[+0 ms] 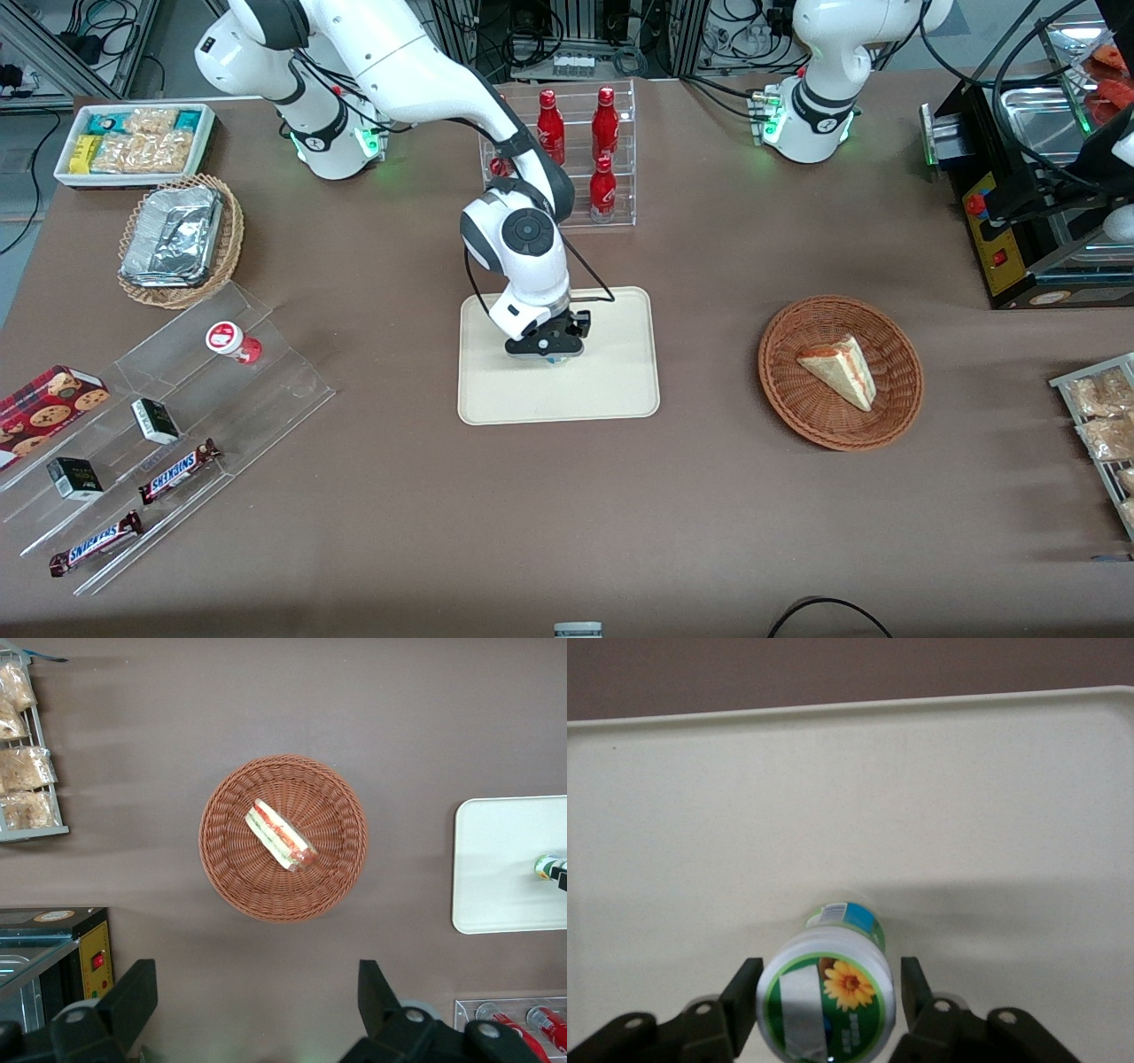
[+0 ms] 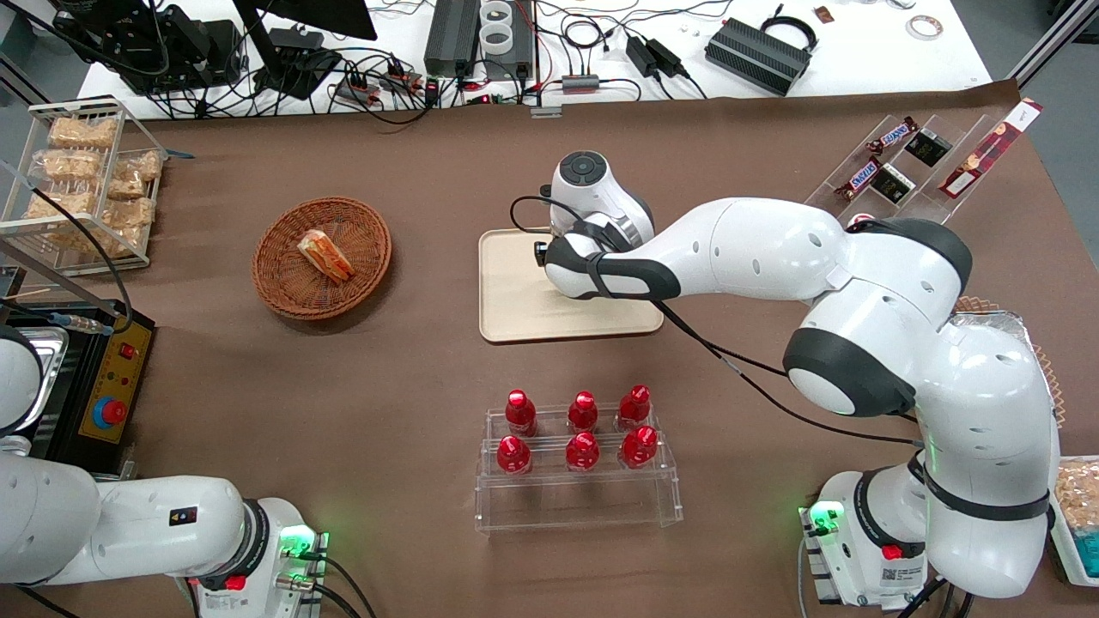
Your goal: Place green gum on tray
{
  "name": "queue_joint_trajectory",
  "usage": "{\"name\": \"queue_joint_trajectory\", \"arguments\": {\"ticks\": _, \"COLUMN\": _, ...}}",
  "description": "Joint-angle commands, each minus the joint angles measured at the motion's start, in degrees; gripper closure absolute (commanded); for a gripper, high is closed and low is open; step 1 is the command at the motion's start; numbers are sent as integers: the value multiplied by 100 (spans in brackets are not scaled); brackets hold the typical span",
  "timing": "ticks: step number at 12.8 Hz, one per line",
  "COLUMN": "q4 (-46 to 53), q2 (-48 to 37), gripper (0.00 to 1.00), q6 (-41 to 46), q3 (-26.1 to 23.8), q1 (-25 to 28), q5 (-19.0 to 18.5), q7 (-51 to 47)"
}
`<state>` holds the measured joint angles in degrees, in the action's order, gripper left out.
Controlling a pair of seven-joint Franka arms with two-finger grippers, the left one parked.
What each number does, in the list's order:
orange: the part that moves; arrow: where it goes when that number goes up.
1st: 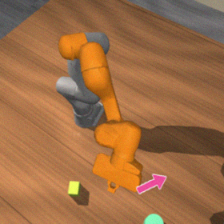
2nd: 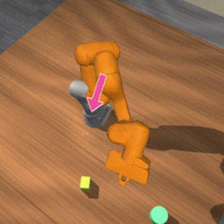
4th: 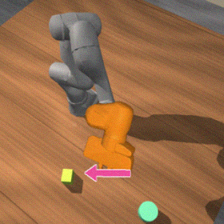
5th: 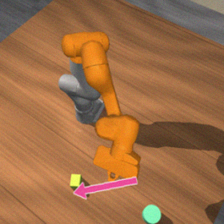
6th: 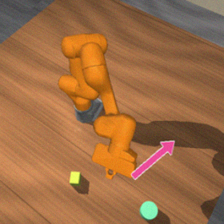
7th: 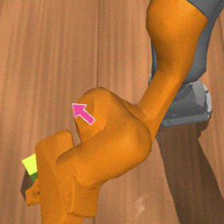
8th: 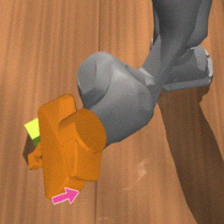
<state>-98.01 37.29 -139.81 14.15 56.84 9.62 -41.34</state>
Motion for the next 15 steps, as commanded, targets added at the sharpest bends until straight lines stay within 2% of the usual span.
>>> {"name": "queue_joint_trajectory", "arguments": {"ticks": 1, "q4": -305, "q2": -438, "gripper": 0, "q6": 33, "q3": 79, "q1": 11, "q5": 146, "q7": 99}}
{"name": "queue_joint_trajectory", "arguments": {"ticks": 3, "q4": -770, "q2": -1220, "gripper": 0, "q6": 339, "q3": 114, "q1": -112, "q5": 146, "q7": 204}}
{"name": "queue_joint_trajectory", "arguments": {"ticks": 5, "q4": -1481, "q2": -2230, "gripper": 0, "q6": 498, "q3": 88, "q1": -533, "q5": 163, "q7": 720}}
{"name": "queue_joint_trajectory", "arguments": {"ticks": 6, "q4": -1693, "q2": -2669, "gripper": 0, "q6": 873, "q3": 105, "q1": -691, "q5": 172, "q7": 1063}}
{"name": "queue_joint_trajectory", "arguments": {"ticks": 9, "q4": -1722, "q2": -3436, "gripper": 0, "q6": 2235, "q3": 105, "q1": -1560, "q5": 355, "q7": 2022}}
{"name": "queue_joint_trajectory", "arguments": {"ticks": 12, "q4": -1721, "q2": -4034, "gripper": 0, "q6": 3379, "q3": 123, "q1": -2587, "q5": 383, "q7": 3154}}
{"name": "queue_joint_trajectory", "arguments": {"ticks": 14, "q4": -1660, "q2": -4351, "gripper": 0, "q6": 3871, "q3": 123, "q1": -3072, "q5": 173, "q7": 3491}}
{"name": "queue_joint_trajectory", "arguments": {"ticks": 15, "q4": -1608, "q2": -4518, "gripper": 0, "q6": 4118, "q3": 105, "q1": -3257, "q5": -228, "q7": 3501}}
